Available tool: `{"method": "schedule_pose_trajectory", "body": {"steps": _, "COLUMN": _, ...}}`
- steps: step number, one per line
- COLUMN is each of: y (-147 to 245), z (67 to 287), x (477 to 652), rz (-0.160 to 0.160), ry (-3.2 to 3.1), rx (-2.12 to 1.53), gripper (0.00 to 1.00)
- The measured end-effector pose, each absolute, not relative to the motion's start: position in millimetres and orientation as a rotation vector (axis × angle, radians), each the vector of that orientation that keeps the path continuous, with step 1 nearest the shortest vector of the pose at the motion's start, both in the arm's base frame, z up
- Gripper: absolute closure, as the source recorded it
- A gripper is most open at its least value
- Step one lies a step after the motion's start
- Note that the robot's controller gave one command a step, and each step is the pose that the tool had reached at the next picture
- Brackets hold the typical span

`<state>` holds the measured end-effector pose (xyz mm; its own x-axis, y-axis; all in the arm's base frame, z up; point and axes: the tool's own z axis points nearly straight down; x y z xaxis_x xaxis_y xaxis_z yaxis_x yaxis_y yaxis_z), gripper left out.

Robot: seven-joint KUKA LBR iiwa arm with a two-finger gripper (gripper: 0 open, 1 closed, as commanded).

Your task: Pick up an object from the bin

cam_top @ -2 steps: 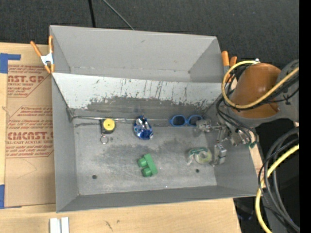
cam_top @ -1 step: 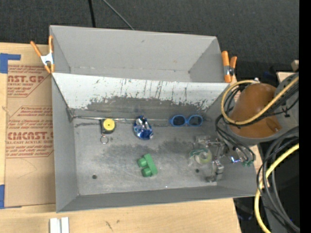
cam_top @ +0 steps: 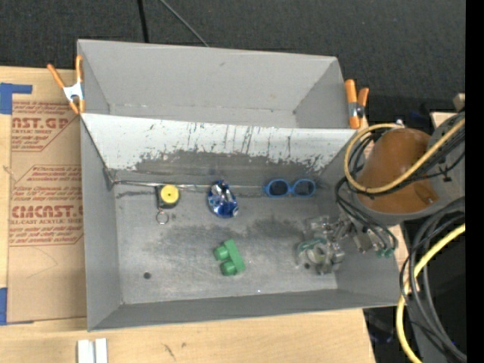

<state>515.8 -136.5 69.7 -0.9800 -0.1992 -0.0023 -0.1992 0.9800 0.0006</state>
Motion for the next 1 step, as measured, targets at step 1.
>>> {"method": "schedule_pose_trajectory", "body": {"steps": 1, "y": -136.8, "z": 212.0, "x": 523.8, "rz": -0.005, "ry": 3.119, "rx": -0.284, "gripper": 1.0}}
